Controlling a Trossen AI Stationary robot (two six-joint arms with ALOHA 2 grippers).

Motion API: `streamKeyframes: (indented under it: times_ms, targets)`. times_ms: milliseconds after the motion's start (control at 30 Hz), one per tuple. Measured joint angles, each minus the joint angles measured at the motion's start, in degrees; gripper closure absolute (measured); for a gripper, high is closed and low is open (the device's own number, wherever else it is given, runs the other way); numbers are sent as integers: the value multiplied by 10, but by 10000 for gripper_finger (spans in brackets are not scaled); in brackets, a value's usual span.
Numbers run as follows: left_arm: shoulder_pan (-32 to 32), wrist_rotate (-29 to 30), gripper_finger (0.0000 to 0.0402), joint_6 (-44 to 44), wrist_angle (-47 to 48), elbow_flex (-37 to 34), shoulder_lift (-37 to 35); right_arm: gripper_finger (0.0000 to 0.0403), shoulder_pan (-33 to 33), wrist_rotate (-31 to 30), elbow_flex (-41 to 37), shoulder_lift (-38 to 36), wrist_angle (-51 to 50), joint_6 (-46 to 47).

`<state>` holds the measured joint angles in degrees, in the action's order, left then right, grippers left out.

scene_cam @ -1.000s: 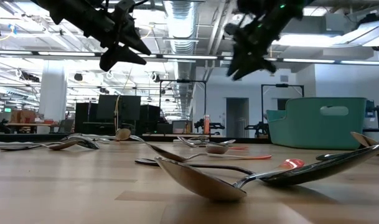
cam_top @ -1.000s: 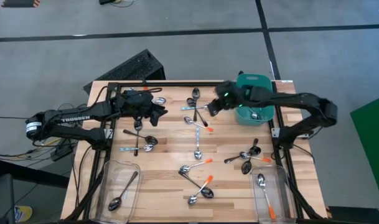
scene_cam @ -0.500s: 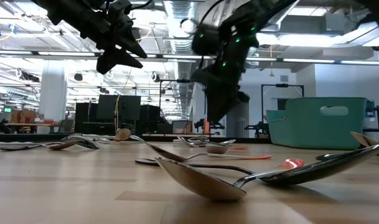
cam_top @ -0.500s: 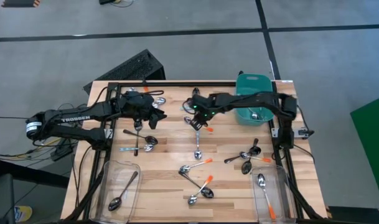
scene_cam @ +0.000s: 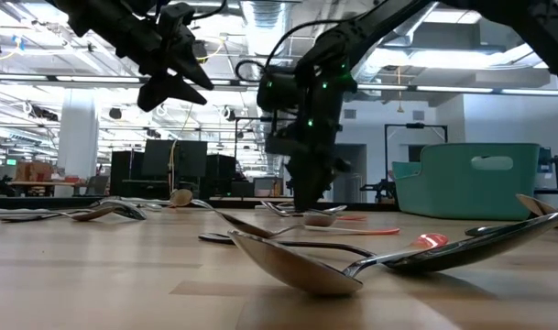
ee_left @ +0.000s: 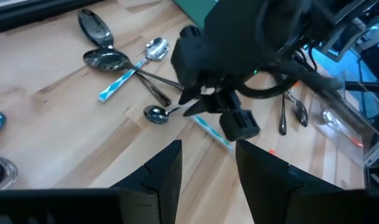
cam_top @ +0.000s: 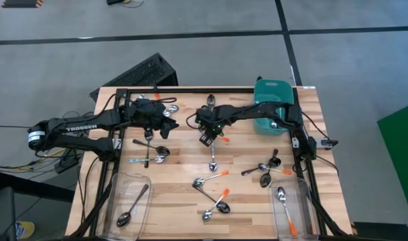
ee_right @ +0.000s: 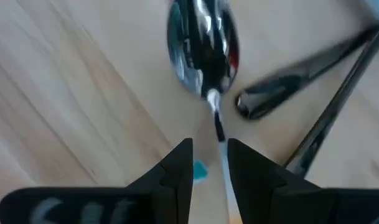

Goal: Sort silverware by color (type)
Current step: Put the orange spoon into the right transparent bin

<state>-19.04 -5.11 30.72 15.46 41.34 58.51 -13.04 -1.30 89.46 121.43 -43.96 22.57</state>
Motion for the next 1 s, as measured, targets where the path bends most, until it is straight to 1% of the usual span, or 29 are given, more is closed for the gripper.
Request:
streamKeyframes:
  times_ms: [67, 167, 300, 433, 533, 700, 867, 1000]
  targets:
    - [0, 7, 264, 0, 3, 0, 0, 281, -1, -1, -1, -1, -9, -1]
    - [0, 11, 264, 0, 4, 0, 0, 281, -3, -1, -11, -3, 14, -2]
    - [0, 13, 264, 0, 4, 0, 0, 281, -13, 0, -22, -2, 12, -8]
    - [0, 13, 264, 1, 6, 0, 0, 290, -21, 5, -37, -5, 16, -8]
    - [0, 13, 264, 4, 6, 0, 0, 313, -22, 16, -42, -6, 14, -16]
    - [0, 12, 264, 20, 6, 0, 0, 386, -26, 46, -42, -5, 1, -6]
    - [1, 8, 264, 34, 6, 0, 0, 393, -36, 95, -46, -21, -13, 29]
    - [8, 14, 264, 31, 6, 0, 0, 397, -33, 107, -48, -74, -26, 43]
